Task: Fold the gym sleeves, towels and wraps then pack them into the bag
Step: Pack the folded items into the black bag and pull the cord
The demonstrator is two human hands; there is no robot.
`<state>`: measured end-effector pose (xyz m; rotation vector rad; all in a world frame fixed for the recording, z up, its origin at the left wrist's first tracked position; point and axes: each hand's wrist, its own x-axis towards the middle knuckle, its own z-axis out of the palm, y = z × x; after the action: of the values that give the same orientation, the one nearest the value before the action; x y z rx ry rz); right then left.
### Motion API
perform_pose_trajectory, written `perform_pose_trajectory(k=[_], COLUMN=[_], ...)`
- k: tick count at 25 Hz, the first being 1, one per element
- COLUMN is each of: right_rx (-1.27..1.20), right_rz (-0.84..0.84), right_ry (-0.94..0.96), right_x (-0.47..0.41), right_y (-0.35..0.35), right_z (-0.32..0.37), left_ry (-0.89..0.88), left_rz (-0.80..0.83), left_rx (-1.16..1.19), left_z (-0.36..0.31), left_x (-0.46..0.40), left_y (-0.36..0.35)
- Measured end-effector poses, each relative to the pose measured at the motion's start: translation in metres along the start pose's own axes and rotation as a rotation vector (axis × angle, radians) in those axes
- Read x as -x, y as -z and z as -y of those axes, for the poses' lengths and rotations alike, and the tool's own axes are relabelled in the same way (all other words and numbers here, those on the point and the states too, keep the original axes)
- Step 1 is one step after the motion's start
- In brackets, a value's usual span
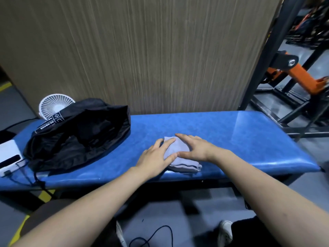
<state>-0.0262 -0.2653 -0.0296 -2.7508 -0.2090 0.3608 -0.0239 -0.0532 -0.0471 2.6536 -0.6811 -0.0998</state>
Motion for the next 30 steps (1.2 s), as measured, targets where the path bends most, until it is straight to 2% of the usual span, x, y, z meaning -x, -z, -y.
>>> perform_pose_trajectory(k=[4, 7, 12, 16, 19, 21, 26, 30], right_rx=[-0.037, -0.061, -0.299, -0.517, -0.567, -0.642, -0.815, -0.911], right_rz=[0.054, 0.054, -0.03, -0.103, -0.028, -0.007, -0.178, -0.272], right_ry=[-0.059, -0.114, -0.029, 0.038, 0.038, -0.005, 0.002, 0.061], right_x=[-0.003, 0.006, 0.039, 0.054, 0.055, 0.056, 0.048, 0.039], right_y=[0.012, 0.006, -0.007, -0.011, -0.014, -0.013, -0.017, -0.009], right_z=[0.008, 0.017, 0.026, 0.029, 0.024, 0.024, 0.042, 0.07], left_ry=[-0.016, 0.044, 0.103, 0.068, 0.031, 0.024, 0.043, 0.043], left_rz=[-0.017, -0.06, -0.109, -0.02, 0.053, 0.045, -0.061, -0.075], left_rx=[0.04, 0.09, 0.201, 0.237, 0.283, 0.359, 0.694, 0.808], left_z=[-0.003, 0.004, 0.024, 0.028, 0.025, 0.025, 0.031, 0.045], left_x=[-0.003, 0.006, 0.007, -0.001, -0.005, -0.004, 0.012, 0.029], left_y=[0.001, 0.001, 0.003, 0.003, 0.007, 0.007, 0.012, 0.044])
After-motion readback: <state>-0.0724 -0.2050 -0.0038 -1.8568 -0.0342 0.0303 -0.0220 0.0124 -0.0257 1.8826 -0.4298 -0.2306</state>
